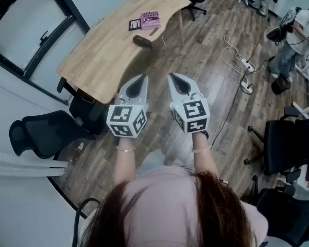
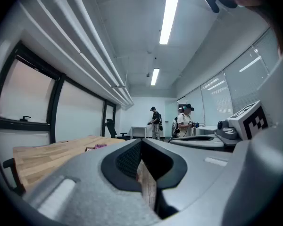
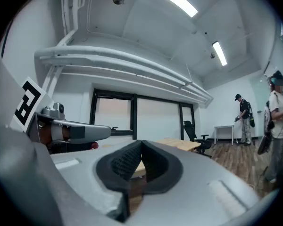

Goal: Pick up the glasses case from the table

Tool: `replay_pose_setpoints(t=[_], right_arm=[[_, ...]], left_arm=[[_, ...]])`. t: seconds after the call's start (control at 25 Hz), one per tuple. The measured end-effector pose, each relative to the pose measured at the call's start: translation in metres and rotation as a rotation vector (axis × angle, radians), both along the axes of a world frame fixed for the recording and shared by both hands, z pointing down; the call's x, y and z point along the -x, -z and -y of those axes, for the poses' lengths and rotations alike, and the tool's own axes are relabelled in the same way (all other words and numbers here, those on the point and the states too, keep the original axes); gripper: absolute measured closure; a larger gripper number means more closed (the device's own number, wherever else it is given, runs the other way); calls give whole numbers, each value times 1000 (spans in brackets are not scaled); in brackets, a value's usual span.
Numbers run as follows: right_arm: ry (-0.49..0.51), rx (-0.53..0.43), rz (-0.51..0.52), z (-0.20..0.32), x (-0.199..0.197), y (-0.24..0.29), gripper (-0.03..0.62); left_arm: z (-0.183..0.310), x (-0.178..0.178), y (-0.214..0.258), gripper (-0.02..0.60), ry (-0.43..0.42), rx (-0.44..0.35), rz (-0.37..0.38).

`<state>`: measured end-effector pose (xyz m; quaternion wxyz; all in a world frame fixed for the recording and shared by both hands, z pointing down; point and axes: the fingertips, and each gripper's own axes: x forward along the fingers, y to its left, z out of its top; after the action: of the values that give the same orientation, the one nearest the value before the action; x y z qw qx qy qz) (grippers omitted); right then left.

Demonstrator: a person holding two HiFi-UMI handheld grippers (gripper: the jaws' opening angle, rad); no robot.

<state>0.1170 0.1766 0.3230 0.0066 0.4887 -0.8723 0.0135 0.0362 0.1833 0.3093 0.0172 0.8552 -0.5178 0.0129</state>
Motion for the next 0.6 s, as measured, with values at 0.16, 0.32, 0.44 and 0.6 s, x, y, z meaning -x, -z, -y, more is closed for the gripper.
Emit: replay_pose_setpoints(t=[0.16, 0.32, 0.44, 0.6], right_arm=[[3, 3, -7, 14, 8, -10, 591], [7, 26, -17, 33, 19, -21, 591], [9, 40, -19, 50, 28, -24, 591], [29, 67, 0, 75, 41, -27, 591]], left_arm=[[15, 8, -1, 574, 0, 1, -13], [36, 13, -7, 574, -10, 8, -3], [55, 19, -8, 574, -17, 9, -12], [86, 31, -11, 574, -9, -3, 16]])
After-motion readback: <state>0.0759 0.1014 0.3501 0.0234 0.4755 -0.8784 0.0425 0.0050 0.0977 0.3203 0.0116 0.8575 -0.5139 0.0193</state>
